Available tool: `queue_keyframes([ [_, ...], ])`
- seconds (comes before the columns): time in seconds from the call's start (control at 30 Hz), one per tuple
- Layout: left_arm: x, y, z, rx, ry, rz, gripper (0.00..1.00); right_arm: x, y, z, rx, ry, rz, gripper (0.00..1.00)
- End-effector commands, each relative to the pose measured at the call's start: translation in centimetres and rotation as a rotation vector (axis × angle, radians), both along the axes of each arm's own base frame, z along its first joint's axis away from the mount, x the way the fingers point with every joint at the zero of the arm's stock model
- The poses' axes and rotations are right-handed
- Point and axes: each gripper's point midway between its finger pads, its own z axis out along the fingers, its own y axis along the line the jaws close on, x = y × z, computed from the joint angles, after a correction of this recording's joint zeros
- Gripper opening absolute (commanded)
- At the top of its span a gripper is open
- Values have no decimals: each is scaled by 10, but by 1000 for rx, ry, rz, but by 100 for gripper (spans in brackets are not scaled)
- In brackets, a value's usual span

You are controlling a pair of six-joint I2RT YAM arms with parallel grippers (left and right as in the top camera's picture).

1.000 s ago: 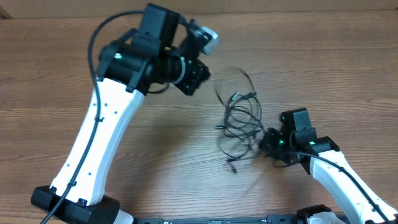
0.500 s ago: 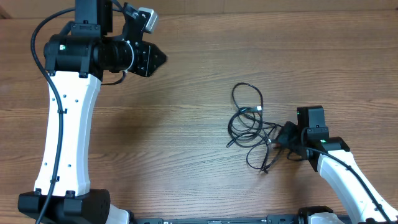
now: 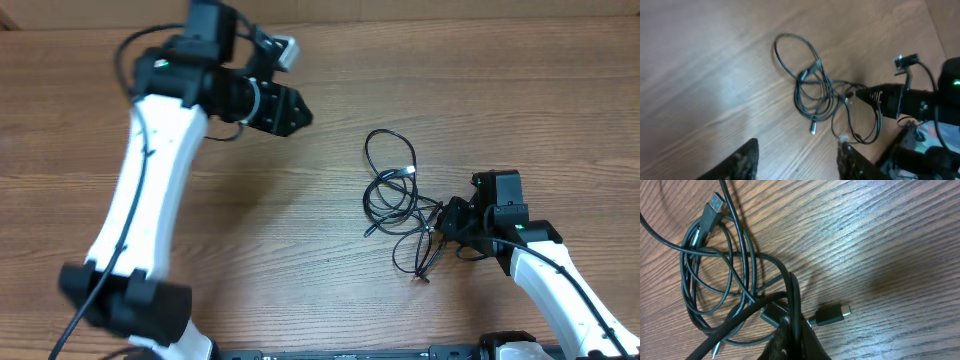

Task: Untangle cables

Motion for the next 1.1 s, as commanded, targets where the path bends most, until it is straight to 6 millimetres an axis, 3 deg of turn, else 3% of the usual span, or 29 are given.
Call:
queue_keyframes([
  [0.0, -5, -29, -42, 13, 134, -44, 52, 2, 3, 3, 10, -9, 17, 4],
  [0.1, -7, -46, -74, 60, 208, -57, 52, 2, 3, 3, 10, -9, 18, 4],
  [0.13, -6, -51, -99, 116, 272, -12, 53, 2, 3, 3, 10, -9, 18, 4],
  [0.17, -6, -52, -104, 128, 288, 0, 53, 2, 3, 3, 10, -9, 18, 4],
  [0.2, -9, -59, -123, 155, 348, 24, 56, 2, 3, 3, 10, -9, 17, 4],
  [0.47, -29, -83, -184, 228, 589, 140, 67, 2, 3, 2, 10, -7, 17, 4],
  [0.6, -42, -99, -200, 218, 685, 156, 75, 1, 3, 2, 10, -6, 17, 4],
  [0.77, -59, -118, -216, 235, 799, 224, 76, 1, 3, 2, 10, -6, 17, 4],
  [1.07, -75, -145, -225, 288, 802, 293, 70, 1, 3, 2, 9, -1, 18, 4],
])
